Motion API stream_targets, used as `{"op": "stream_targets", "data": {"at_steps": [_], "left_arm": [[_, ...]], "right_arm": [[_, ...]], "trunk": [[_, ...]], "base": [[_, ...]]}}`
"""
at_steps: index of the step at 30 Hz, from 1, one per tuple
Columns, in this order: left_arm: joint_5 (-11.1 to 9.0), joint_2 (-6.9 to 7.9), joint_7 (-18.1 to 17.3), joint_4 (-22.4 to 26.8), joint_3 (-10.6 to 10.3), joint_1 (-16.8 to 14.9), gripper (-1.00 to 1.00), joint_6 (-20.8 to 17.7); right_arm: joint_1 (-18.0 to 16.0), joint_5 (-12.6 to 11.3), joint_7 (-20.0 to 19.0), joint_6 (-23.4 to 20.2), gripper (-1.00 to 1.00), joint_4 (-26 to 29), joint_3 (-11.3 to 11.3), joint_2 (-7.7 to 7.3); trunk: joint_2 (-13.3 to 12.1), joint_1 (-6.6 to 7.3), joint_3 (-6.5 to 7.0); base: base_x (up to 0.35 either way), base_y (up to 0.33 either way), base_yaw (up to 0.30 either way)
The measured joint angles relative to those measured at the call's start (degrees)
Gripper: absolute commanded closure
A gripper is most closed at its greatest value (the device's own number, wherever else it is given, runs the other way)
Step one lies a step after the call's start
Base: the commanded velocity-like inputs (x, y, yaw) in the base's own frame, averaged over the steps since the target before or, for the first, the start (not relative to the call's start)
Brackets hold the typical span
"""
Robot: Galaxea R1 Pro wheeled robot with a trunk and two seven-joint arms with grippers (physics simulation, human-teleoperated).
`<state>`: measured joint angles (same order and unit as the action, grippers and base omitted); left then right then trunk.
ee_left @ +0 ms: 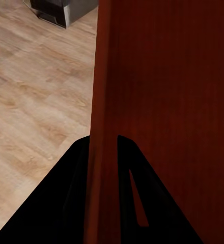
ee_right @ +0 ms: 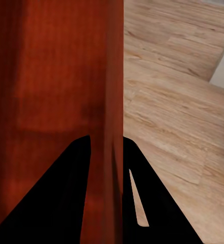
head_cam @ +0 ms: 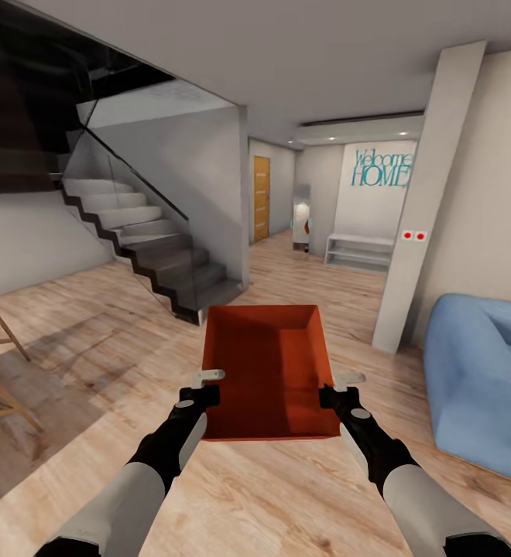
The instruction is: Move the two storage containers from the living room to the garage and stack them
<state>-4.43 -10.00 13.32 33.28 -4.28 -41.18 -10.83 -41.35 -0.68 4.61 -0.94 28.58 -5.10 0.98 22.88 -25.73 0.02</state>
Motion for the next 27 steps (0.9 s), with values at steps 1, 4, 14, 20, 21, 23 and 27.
{"op": "stream_targets", "data": {"at_steps": [1,4,14,20,21,23,27], "left_arm": [[0.0,0.0,0.0,0.0,0.0,0.0,1.0,0.0],[0.02,0.0,-0.01,0.0,0.06,0.0,1.0,0.0],[-0.03,0.0,-0.02,-0.05,0.07,0.0,1.0,-0.02],[-0.05,0.0,0.0,-0.06,0.04,0.0,1.0,-0.01],[-0.05,0.0,0.0,-0.05,0.05,0.0,1.0,-0.01],[-0.05,0.0,0.0,-0.03,0.04,0.0,1.0,-0.01],[-0.06,0.0,0.0,0.01,0.05,0.0,1.0,-0.02]], "right_arm": [[0.0,-0.02,0.01,0.01,1.0,-0.02,-0.01,0.0],[-0.01,0.03,0.04,0.04,1.0,-0.08,0.03,0.04],[0.01,0.08,0.05,-0.03,1.0,-0.05,0.05,0.05],[0.01,0.04,0.06,-0.04,1.0,-0.04,0.03,0.05],[0.01,0.04,0.07,-0.04,1.0,-0.04,0.03,0.05],[0.01,0.04,0.06,-0.04,1.0,-0.01,0.02,0.04],[0.01,0.05,0.07,-0.04,1.0,0.01,0.03,0.05]], "trunk": [[0.0,0.0,0.0],[0.0,0.0,0.0],[0.0,0.0,0.0],[0.0,0.0,0.0],[0.0,0.0,0.0],[0.0,0.0,0.0],[0.0,0.0,0.0]], "base": [[0.32,0.0,0.0],[0.32,0.0,0.0],[0.32,0.0,-0.074],[0.32,0.0,-0.236],[0.32,0.0,-0.241],[0.32,0.0,-0.242],[0.32,0.0,-0.242]]}}
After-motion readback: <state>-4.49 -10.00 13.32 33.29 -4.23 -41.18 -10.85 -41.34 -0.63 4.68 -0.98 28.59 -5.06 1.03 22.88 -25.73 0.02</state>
